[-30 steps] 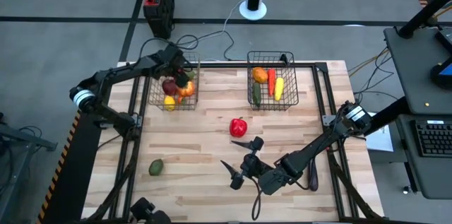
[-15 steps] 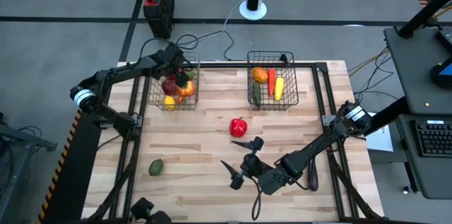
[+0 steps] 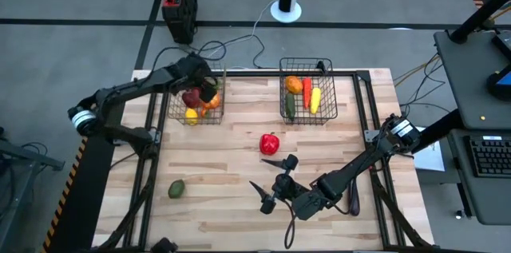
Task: Sort produce into baskets
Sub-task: Put the purple eggplant into the right black wire basket
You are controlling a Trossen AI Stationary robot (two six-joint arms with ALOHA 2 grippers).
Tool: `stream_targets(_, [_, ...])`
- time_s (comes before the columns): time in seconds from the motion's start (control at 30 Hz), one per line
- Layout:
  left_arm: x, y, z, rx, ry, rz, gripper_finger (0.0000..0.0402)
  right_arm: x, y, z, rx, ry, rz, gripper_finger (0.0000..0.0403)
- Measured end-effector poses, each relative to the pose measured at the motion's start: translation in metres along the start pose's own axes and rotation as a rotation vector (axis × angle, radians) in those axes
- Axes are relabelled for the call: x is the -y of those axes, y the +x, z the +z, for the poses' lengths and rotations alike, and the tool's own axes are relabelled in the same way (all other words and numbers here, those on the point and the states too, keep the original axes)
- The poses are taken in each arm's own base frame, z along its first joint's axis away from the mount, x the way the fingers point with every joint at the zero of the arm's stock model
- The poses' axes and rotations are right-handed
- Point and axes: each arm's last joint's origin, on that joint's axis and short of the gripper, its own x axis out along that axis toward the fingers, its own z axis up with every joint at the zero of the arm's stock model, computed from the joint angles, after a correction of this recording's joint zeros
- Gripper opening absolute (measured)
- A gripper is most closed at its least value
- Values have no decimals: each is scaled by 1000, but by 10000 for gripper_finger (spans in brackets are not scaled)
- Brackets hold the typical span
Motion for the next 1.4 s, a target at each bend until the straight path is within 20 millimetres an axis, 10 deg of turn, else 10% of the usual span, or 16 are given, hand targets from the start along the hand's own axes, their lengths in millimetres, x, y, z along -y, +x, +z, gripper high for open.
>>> stream_targets(0.23, [51, -69, -16, 183, 43, -191, 315, 1, 0, -6, -33, 25, -5, 361])
stream_targets(0.73, [142, -186, -124, 636, 102, -608, 315, 17, 8, -10, -335, 432, 241, 361])
stream_targets(1.13, [150, -214, -137, 717, 122, -601, 315, 17, -4, -32, -916, 662, 399, 357])
stream_targets(1.4, [161, -209, -140, 701, 158, -575, 315, 55, -46, -7, -1332, 460, -164, 329])
